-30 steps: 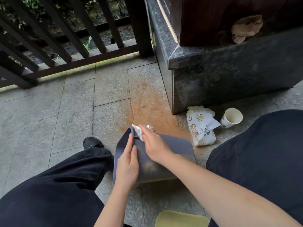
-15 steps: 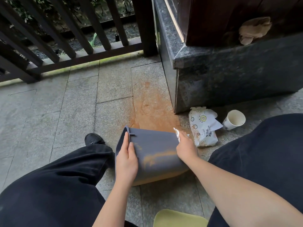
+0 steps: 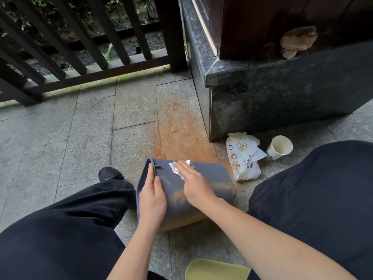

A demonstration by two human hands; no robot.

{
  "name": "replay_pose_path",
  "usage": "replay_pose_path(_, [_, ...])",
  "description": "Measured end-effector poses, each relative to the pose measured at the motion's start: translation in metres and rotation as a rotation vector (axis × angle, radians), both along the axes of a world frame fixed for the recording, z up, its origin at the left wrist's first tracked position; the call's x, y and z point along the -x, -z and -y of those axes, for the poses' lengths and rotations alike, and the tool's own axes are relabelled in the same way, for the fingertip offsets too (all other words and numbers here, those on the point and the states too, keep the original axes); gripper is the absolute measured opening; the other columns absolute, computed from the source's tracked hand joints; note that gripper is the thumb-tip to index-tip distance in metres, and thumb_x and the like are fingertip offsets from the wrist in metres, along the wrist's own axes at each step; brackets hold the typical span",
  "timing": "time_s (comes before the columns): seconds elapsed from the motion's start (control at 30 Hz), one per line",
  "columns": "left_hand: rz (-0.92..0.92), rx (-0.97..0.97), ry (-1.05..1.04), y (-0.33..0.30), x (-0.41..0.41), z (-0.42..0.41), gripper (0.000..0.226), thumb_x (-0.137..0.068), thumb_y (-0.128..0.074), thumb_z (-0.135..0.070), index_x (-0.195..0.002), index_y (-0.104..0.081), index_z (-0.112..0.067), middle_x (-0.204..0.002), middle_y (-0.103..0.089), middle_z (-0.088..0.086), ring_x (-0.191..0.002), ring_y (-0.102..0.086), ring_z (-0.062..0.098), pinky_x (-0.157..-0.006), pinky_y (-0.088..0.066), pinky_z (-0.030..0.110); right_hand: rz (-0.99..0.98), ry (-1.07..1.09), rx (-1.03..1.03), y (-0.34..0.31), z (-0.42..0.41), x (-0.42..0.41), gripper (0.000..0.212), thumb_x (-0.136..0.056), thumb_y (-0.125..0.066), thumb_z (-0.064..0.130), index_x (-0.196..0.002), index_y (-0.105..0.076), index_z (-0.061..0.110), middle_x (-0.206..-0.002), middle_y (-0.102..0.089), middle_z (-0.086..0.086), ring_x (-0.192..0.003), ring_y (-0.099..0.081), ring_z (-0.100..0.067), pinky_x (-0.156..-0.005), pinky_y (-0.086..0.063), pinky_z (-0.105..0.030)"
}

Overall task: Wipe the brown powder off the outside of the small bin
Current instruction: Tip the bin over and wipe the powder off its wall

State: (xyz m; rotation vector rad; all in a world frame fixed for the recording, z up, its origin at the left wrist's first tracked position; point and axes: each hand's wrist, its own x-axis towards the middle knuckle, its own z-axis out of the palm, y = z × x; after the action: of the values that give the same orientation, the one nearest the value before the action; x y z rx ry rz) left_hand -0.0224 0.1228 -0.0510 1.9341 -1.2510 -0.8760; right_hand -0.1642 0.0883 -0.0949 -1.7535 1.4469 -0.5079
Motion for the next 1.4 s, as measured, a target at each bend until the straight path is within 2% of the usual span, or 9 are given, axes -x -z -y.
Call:
replay_pose_path(0.13, [-0.018,-0.002,-0.049,0.003,-0.003,-0.002,0.049,-0.106,-0.037,-0.028,-0.153,-0.032,-0.035,-0.132,-0.037,-0.037,-0.113,-0.037,-0.024,-0.082,-0.022,-0.009,-0.152,0.058,-0.094,0.020,0.014,0.024,0.066,-0.099,-0.035,0.000,-0.153,-0.029,0.037,-0.161,-0.026,0.012,-0.149,-0.023,-0.026,-0.111,-0.036,-0.042])
replay_pose_path(0.4, [0.027,-0.021,-0.054,0.010,-0.009,0.002,0.048,-0.105,-0.037,-0.029,-0.152,-0.034,-0.037,-0.122,-0.036,-0.043,-0.093,-0.027,-0.045,-0.074,-0.019,-0.013,-0.239,0.558,-0.412,0.046,0.020,0.079,0.061,-0.090,-0.041,0.000,-0.145,-0.046,0.026,-0.129,-0.061,-0.011,-0.113,-0.058,-0.035,-0.085,-0.048,-0.037])
replay_pose_path(0.57, [-0.106,-0.037,-0.047,0.006,-0.008,0.006,0.050,-0.105,-0.039,-0.030,-0.152,-0.029,-0.044,-0.141,-0.031,-0.035,-0.128,-0.032,-0.015,-0.097,-0.023,0.006,-0.063,0.343,-0.175,0.029,0.019,0.041,0.077,-0.082,-0.028,-0.017,-0.141,-0.046,0.030,-0.144,-0.051,0.005,-0.139,-0.039,-0.027,-0.109,-0.040,-0.045])
replay_pose_path(0.73, [-0.278,-0.057,0.135,0.000,0.001,0.002,0.068,-0.092,-0.050,-0.036,-0.150,-0.021,-0.055,-0.134,-0.034,-0.051,-0.116,-0.040,-0.029,-0.086,-0.034,-0.001,0.029,0.190,-0.036,0.005,0.020,0.010,0.055,-0.100,-0.033,0.000,-0.149,-0.042,0.023,-0.157,-0.038,0.004,-0.147,-0.030,-0.016,-0.118,-0.031,-0.038])
replay_pose_path(0.87, [-0.267,-0.043,0.244,0.005,0.003,0.005,0.060,-0.101,-0.034,-0.046,-0.154,-0.008,-0.048,-0.126,-0.028,-0.063,-0.104,-0.039,-0.033,-0.087,-0.031,0.001,0.046,0.131,0.017,-0.012,0.010,0.007,0.050,-0.103,-0.035,0.006,-0.150,-0.040,0.021,-0.157,-0.038,0.005,-0.146,-0.030,-0.012,-0.118,-0.029,-0.029])
replay_pose_path(0.97, [-0.304,-0.020,0.261,0.008,0.004,0.010,0.055,-0.101,-0.030,-0.050,-0.152,-0.010,-0.047,-0.132,-0.022,-0.062,-0.118,-0.028,-0.035,-0.089,-0.023,-0.007,0.059,0.119,0.040,-0.023,-0.004,0.000,0.053,-0.101,-0.039,0.003,-0.151,-0.038,0.022,-0.157,-0.037,0.008,-0.146,-0.027,-0.006,-0.115,-0.021,-0.016])
replay_pose_path(1.2, [-0.338,-0.056,0.291,0.006,0.003,0.019,0.054,-0.097,-0.034,-0.061,-0.149,-0.019,-0.057,-0.130,-0.031,-0.059,-0.128,-0.029,-0.026,-0.099,-0.027,0.004,0.167,0.057,0.133,-0.035,-0.030,-0.011,0.061,-0.094,-0.041,-0.005,-0.150,-0.038,0.018,-0.156,-0.037,0.007,-0.145,-0.023,0.003,-0.121,-0.023,-0.026])
replay_pose_path(1.3, [-0.318,-0.079,0.332,0.003,0.003,0.030,0.051,-0.103,-0.035,-0.050,-0.152,-0.020,-0.050,-0.139,-0.026,-0.051,-0.131,-0.023,-0.025,-0.105,-0.021,0.010,0.128,0.016,0.158,-0.031,-0.028,0.001,0.066,-0.093,-0.041,-0.008,-0.151,-0.036,0.022,-0.157,-0.032,0.012,-0.146,-0.019,0.005,-0.121,-0.018,-0.022])
replay_pose_path(1.4, [-0.273,-0.089,0.335,-0.001,0.003,0.043,0.051,-0.107,-0.033,-0.040,-0.156,-0.018,-0.041,-0.151,-0.021,-0.034,-0.124,-0.018,-0.033,-0.101,-0.017,0.003,0.055,-0.042,0.152,-0.019,-0.031,0.016,0.076,-0.089,-0.041,-0.013,-0.153,-0.032,0.027,-0.158,-0.029,0.017,-0.147,-0.014,0.008,-0.121,-0.012,-0.017])
